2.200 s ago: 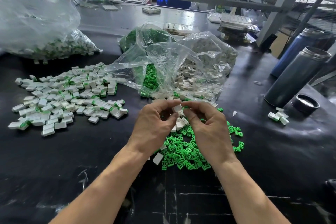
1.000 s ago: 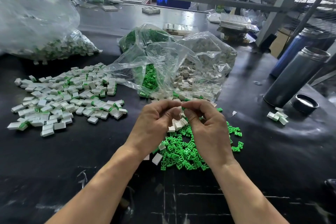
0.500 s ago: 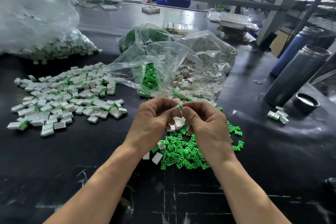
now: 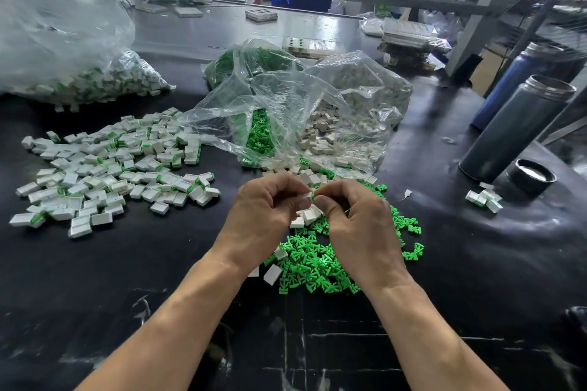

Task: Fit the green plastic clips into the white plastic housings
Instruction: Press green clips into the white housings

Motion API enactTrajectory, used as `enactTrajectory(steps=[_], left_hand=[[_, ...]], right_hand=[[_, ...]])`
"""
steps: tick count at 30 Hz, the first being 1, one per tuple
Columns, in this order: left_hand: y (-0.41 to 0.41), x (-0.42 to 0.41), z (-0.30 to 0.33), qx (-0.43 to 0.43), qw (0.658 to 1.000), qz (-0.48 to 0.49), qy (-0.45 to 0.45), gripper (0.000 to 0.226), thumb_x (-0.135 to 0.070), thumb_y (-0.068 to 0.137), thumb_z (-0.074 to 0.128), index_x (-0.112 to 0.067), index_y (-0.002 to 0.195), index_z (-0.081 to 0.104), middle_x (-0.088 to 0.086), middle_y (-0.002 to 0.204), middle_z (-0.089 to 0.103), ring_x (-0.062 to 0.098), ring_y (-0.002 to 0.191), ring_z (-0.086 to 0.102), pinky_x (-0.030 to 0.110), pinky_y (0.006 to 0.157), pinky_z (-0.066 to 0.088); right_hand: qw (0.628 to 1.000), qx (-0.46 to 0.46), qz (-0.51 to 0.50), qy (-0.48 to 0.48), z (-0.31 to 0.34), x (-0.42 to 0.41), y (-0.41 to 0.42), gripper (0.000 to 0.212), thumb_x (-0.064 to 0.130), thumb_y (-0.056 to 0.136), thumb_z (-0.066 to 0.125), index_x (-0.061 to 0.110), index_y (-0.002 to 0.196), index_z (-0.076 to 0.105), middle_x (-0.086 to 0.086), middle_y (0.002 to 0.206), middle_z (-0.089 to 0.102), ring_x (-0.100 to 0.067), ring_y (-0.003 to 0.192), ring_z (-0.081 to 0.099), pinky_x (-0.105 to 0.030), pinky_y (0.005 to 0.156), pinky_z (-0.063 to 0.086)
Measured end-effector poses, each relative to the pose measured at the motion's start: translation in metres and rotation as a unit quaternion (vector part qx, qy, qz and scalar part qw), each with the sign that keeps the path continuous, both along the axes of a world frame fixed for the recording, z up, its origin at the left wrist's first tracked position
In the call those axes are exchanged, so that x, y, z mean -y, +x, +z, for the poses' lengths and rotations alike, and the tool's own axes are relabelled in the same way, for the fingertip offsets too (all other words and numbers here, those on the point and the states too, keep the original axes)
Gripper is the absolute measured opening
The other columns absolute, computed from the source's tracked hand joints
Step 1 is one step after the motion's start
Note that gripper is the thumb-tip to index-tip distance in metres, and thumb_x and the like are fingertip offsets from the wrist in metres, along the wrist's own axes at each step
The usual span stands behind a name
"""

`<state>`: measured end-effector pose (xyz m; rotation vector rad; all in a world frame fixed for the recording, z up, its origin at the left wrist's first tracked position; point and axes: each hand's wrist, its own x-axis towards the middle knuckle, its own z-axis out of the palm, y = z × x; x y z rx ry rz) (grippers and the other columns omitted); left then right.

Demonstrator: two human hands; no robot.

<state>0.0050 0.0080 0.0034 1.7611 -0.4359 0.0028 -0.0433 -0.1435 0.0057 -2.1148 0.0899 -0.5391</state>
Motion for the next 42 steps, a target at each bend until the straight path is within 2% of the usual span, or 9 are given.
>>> enactTrajectory(steps=[2, 10, 14, 19, 25, 29, 33, 36, 42], left_hand=[[0.000, -0.001, 0.001, 0.001, 1.000, -0.002, 0.008, 0.017, 0.003, 0.088, 0.073, -0.013, 0.089, 0.077, -0.008, 0.076, 0.073, 0.002, 0.068, 0.065, 0.018, 0.064, 0.050], [-0.002, -0.002, 0.003, -0.002, 1.000, -0.004, 0.011, 0.030, 0.009, 0.087, 0.069, -0.019, 0.084, 0.076, -0.010, 0.066, 0.070, 0.000, 0.058, 0.062, 0.017, 0.057, 0.048], [-0.002, -0.002, 0.002, -0.003, 1.000, -0.007, 0.018, 0.029, 0.008, 0.087, 0.072, -0.021, 0.084, 0.077, -0.010, 0.062, 0.069, 0.000, 0.052, 0.059, 0.017, 0.052, 0.047], [0.000, -0.003, 0.002, 0.007, 0.999, 0.002, 0.044, 0.031, 0.008, 0.087, 0.071, -0.022, 0.084, 0.077, -0.011, 0.064, 0.071, 0.004, 0.053, 0.062, 0.023, 0.050, 0.051], [0.002, -0.002, 0.001, -0.026, 0.999, 0.009, -0.024, 0.023, 0.010, 0.088, 0.068, -0.011, 0.088, 0.077, -0.003, 0.071, 0.074, 0.005, 0.060, 0.064, 0.020, 0.057, 0.051], [0.002, 0.002, -0.001, -0.045, 0.997, -0.002, -0.056, 0.011, 0.002, 0.090, 0.071, -0.008, 0.091, 0.076, 0.002, 0.083, 0.076, 0.009, 0.076, 0.068, 0.025, 0.071, 0.056], [0.000, 0.007, -0.001, -0.061, 0.995, -0.019, -0.078, 0.006, -0.011, 0.089, 0.077, -0.012, 0.094, 0.075, 0.010, 0.097, 0.075, 0.022, 0.090, 0.071, 0.041, 0.089, 0.056], [-0.004, 0.009, 0.000, -0.077, 0.989, -0.058, -0.107, 0.007, -0.012, 0.091, 0.075, -0.008, 0.096, 0.073, 0.018, 0.095, 0.073, 0.029, 0.075, 0.067, 0.050, 0.079, 0.057], [-0.009, 0.013, 0.002, -0.081, 0.987, -0.091, -0.109, 0.007, -0.010, 0.094, 0.072, -0.005, 0.099, 0.072, 0.022, 0.088, 0.072, 0.024, 0.073, 0.069, 0.035, 0.073, 0.059]], right_hand=[[1.000, -0.005, -0.001, 0.002, 0.000, 0.000, 0.000, 0.009, 0.011, 0.093, 0.075, 0.020, 0.093, 0.075, 0.015, 0.086, 0.068, -0.007, 0.082, 0.066, -0.037, 0.072, 0.060], [1.000, 0.002, -0.005, -0.016, 0.001, -0.004, -0.001, 0.004, 0.009, 0.092, 0.074, 0.013, 0.093, 0.075, 0.004, 0.086, 0.070, -0.021, 0.081, 0.068, -0.048, 0.072, 0.060], [0.999, -0.024, -0.017, 0.014, 0.002, -0.004, -0.002, 0.006, 0.011, 0.093, 0.074, 0.016, 0.093, 0.076, 0.008, 0.084, 0.071, -0.016, 0.082, 0.068, -0.046, 0.074, 0.060], [0.997, 0.020, -0.016, -0.076, -0.001, -0.008, -0.004, 0.005, 0.006, 0.090, 0.075, 0.011, 0.091, 0.076, 0.002, 0.084, 0.071, -0.016, 0.078, 0.065, -0.043, 0.073, 0.056], [0.992, -0.026, 0.010, 0.125, -0.007, -0.006, 0.000, 0.017, 0.012, 0.096, 0.071, 0.026, 0.092, 0.079, 0.017, 0.071, 0.068, -0.008, 0.068, 0.064, -0.051, 0.068, 0.062], [0.978, -0.025, 0.008, 0.205, -0.005, -0.007, 0.000, 0.021, 0.024, 0.106, 0.058, 0.030, 0.097, 0.077, 0.003, 0.073, 0.070, -0.012, 0.061, 0.056, -0.059, 0.057, 0.057], [0.967, -0.087, 0.038, 0.236, -0.004, -0.006, 0.001, 0.061, 0.056, 0.107, 0.040, 0.013, 0.079, 0.072, -0.012, 0.072, 0.071, -0.021, 0.054, 0.054, -0.035, 0.046, 0.045], [0.959, -0.111, 0.066, 0.253, -0.005, -0.009, 0.001, 0.074, 0.062, 0.107, 0.031, 0.012, 0.068, 0.070, -0.007, 0.063, 0.067, -0.018, 0.050, 0.051, -0.024, 0.042, 0.036], [0.953, -0.101, 0.054, 0.279, -0.008, -0.014, 0.002, 0.070, 0.061, 0.102, 0.033, 0.014, 0.062, 0.065, -0.002, 0.051, 0.046, -0.012, 0.042, 0.035, -0.019, 0.039, 0.027]])
